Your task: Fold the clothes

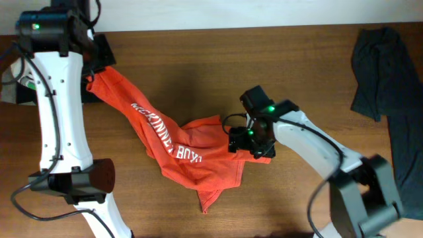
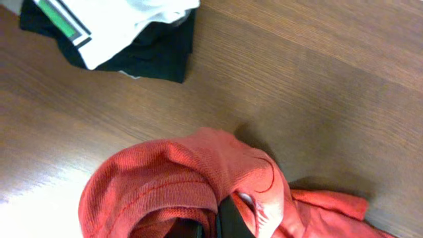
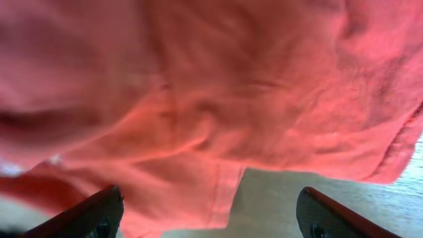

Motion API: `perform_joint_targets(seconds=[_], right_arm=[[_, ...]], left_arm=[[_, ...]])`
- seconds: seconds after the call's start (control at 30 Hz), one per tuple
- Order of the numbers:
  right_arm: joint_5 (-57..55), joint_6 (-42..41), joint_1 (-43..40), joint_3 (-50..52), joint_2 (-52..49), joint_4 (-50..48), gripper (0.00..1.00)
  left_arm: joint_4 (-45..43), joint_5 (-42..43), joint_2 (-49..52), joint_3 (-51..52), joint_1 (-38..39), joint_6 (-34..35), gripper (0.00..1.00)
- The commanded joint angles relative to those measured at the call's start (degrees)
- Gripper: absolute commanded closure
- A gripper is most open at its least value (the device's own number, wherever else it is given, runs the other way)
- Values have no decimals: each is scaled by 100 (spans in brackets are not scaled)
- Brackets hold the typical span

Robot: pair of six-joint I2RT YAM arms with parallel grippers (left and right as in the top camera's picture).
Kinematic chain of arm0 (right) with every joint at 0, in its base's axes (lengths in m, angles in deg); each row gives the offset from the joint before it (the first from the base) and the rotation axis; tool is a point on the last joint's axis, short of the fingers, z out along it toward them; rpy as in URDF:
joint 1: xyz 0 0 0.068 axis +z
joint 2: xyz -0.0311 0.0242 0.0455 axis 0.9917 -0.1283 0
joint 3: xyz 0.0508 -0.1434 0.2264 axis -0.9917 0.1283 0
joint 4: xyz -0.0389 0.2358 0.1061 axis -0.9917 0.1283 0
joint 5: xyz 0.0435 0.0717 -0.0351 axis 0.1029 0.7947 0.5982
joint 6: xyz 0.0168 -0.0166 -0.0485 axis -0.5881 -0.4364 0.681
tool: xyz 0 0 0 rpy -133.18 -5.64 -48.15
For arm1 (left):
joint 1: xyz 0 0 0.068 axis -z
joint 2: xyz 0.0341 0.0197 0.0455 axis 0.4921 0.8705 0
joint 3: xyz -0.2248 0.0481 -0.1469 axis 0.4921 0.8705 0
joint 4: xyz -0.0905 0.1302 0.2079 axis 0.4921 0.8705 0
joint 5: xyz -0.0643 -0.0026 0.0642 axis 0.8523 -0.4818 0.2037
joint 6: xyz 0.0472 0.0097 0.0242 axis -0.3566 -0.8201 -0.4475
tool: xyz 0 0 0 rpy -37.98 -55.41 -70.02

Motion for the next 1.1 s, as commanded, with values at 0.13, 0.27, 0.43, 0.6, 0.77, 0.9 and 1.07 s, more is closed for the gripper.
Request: perform_joint_targets(seconds=[0.13, 0.27, 0.43, 0.6, 0.77, 0.9, 1.07], right_arm=[[-297, -468, -166, 39, -481, -114, 14], [-308, -468, -177, 39, -490, -142, 12], [-442, -468, -177, 81, -492, -96, 3], [-649, -466, -177, 87, -514, -63, 3], [-734, -466, -177, 111, -787, -90, 3], [-741, -466, -177, 109, -890, -297, 32], [-756, -466, -179, 109, -890, -540, 96]], left_arm=[[-35, -90, 42, 516, -28, 79, 99], [-166, -90, 42, 839, -28, 79, 99], [-227, -87, 42, 992, -28, 79, 99], [-229, -85, 42, 997, -28, 79, 99], [-234, -85, 42, 997, -28, 79, 99], [-251, -85, 42, 997, -28, 79, 99], [-295, -85, 42, 1001, -28, 79, 99]])
